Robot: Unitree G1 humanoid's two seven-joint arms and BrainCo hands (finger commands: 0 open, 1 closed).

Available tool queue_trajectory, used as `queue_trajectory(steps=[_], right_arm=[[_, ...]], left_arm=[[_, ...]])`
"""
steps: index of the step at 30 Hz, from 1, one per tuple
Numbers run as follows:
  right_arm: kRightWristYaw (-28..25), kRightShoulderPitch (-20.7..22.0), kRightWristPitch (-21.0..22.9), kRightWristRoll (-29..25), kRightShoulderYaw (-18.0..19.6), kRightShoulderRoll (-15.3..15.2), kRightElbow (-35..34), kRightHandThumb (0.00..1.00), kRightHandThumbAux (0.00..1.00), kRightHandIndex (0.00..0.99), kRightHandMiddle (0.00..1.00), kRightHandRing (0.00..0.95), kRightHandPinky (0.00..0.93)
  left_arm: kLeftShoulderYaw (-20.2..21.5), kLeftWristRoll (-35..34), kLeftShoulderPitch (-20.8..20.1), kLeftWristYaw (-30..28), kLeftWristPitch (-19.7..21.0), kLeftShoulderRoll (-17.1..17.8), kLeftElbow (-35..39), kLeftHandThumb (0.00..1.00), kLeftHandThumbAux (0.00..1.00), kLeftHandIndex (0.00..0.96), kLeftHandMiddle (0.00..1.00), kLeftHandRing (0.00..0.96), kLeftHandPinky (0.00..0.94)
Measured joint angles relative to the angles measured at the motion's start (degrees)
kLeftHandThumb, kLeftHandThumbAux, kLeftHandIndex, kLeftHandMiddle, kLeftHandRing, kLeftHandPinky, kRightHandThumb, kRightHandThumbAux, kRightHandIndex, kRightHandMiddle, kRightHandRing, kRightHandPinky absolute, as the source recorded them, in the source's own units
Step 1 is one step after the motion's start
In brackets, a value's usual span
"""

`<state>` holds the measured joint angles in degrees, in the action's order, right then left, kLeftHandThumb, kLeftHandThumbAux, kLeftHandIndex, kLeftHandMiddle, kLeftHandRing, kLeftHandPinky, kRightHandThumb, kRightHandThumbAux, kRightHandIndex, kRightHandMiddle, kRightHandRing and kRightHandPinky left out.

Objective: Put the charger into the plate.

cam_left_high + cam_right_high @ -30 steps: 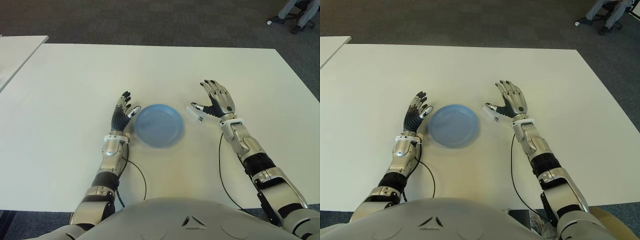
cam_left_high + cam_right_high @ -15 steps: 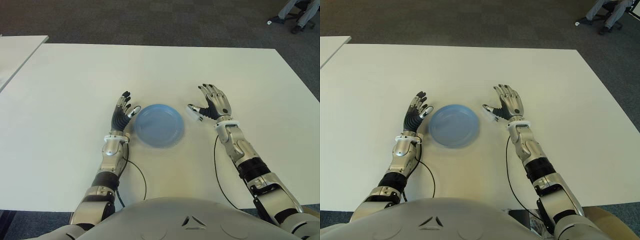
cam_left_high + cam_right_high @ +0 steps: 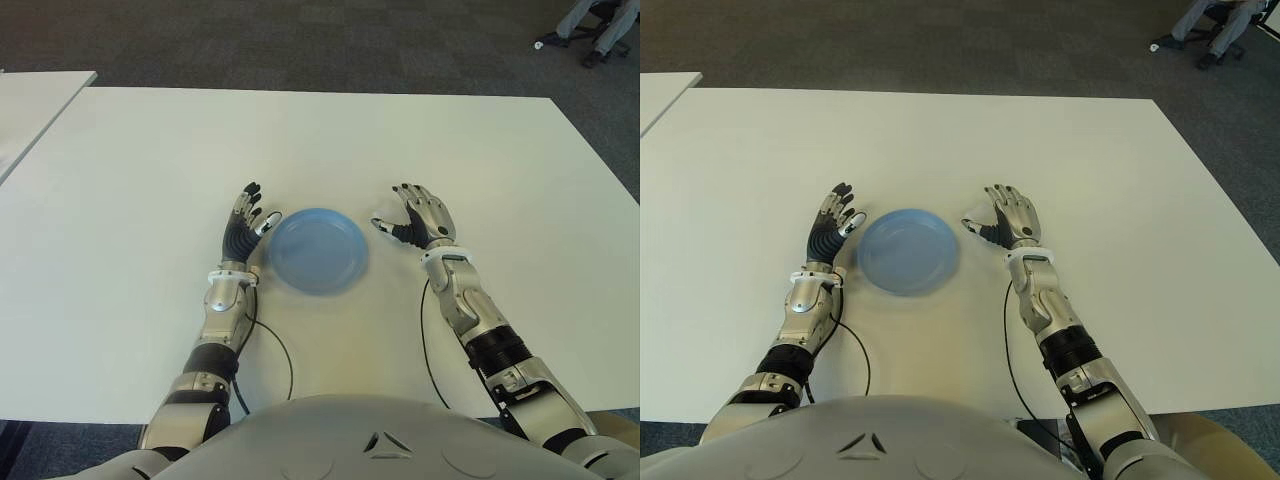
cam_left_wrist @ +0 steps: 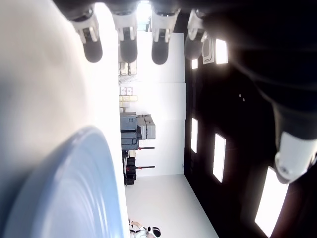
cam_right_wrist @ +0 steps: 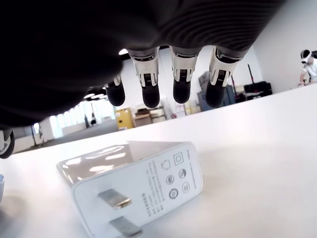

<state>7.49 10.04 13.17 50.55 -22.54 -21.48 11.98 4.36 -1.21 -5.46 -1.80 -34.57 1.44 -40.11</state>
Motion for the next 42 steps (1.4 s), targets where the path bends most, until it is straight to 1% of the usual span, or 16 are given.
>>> queue_trajectory(steps=[4, 8, 12, 16, 23, 33, 42], right_arm=[[-0.8, -0.9, 1.1, 0.1, -0.4, 0.2, -0.8, 0.278, 0.251, 0.0, 0.0, 0.006, 0.133], [-1.0, -1.4, 1.5, 0.1, -0.9, 0.2, -0.9, 0.275, 0.242, 0.0, 0.0, 0.009, 0.126], [-1.0, -1.6, 1.7, 0.1, -1.2, 0.4, -0.8, 0.271, 0.235, 0.0, 0.0, 0.01, 0.123], [-1.0, -1.9, 1.7, -0.2, -1.2, 0.7, -0.5, 0.272, 0.23, 0.0, 0.0, 0.017, 0.142], [0.0, -2.3, 1.4, -0.5, -1.2, 1.0, 0.5, 0.281, 0.226, 0.0, 0.0, 0.014, 0.131], [1.4, -2.2, 0.5, -1.5, -0.9, 1.4, 2.6, 0.3, 0.216, 0.0, 0.0, 0.019, 0.143], [2.2, -0.4, 0.1, -2.9, -0.5, 2.2, 5.6, 0.292, 0.207, 0.0, 0.0, 0.016, 0.141]], left_arm=[[0.0, 0.0, -0.1, 0.0, -0.1, 0.0, 0.0, 0.0, 0.576, 0.004, 0.089, 0.084, 0.085], [0.0, 0.0, -0.1, 0.0, -0.1, -0.1, 0.0, 0.0, 0.577, 0.003, 0.086, 0.082, 0.078], [0.0, 0.0, -0.1, 0.0, -0.1, -0.1, -0.1, 0.0, 0.575, 0.002, 0.084, 0.079, 0.073], [0.0, 0.0, -0.1, 0.0, -0.1, -0.1, -0.1, 0.0, 0.568, 0.005, 0.085, 0.079, 0.081], [0.0, 0.0, 0.1, 0.0, -0.2, -0.1, 0.0, 0.0, 0.56, 0.006, 0.087, 0.082, 0.088], [0.0, -0.1, 0.4, 0.0, -0.2, -0.1, 0.7, 0.0, 0.551, 0.006, 0.09, 0.085, 0.089], [-0.1, -0.6, 1.0, -0.4, -0.1, -0.1, 1.4, 0.0, 0.542, 0.005, 0.092, 0.084, 0.084]])
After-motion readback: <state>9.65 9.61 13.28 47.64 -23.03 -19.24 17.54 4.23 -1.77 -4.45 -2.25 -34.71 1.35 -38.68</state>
